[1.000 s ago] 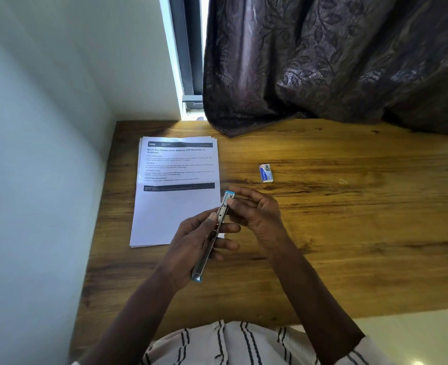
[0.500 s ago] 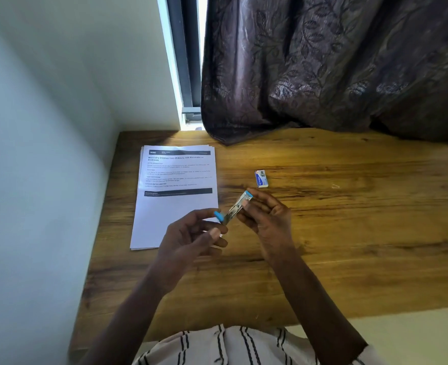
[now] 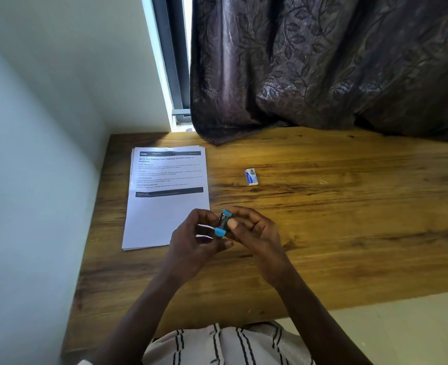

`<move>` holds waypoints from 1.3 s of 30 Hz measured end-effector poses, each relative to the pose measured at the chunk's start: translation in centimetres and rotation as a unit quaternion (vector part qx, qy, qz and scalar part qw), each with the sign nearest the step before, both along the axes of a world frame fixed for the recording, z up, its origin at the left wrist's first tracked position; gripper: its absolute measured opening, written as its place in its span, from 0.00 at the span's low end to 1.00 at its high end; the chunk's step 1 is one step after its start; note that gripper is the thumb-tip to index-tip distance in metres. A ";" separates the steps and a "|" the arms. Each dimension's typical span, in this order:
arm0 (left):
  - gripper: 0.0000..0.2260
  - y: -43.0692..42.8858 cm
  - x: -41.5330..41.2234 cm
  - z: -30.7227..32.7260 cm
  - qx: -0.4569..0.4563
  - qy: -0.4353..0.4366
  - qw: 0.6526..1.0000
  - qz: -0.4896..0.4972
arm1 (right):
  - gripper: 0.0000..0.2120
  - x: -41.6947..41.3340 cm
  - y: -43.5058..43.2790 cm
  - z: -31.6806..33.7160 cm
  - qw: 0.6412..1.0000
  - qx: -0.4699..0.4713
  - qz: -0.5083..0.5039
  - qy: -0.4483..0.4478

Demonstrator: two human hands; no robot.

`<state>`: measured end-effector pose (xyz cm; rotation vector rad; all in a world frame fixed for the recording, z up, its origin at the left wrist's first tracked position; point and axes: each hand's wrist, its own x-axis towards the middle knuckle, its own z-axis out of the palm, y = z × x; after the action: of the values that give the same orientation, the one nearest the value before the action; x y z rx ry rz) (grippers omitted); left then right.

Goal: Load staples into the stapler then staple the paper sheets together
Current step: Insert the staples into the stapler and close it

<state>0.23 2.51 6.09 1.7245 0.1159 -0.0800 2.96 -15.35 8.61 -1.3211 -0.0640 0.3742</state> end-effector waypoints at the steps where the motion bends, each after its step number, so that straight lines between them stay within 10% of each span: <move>1: 0.25 0.0 0.0 -0.1 0.008 -0.004 1.000 0.003 | 0.19 -0.3 -0.1 0.1 1.000 -0.009 0.015 -0.003; 25: 0.17 -2.5 -0.9 -0.8 0.133 0.058 0.989 -0.006 | 0.21 2.0 -3.5 -3.2 0.982 -0.160 0.095 0.023; 39: 0.21 -3.3 -6.1 -2.0 0.379 0.153 0.873 0.265 | 0.26 5.2 -0.7 -8.6 0.799 -0.459 0.156 -0.355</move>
<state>-5.83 -0.79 4.12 2.3840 0.9606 0.1183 8.12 -16.08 -0.02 -2.3858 -0.8331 0.1483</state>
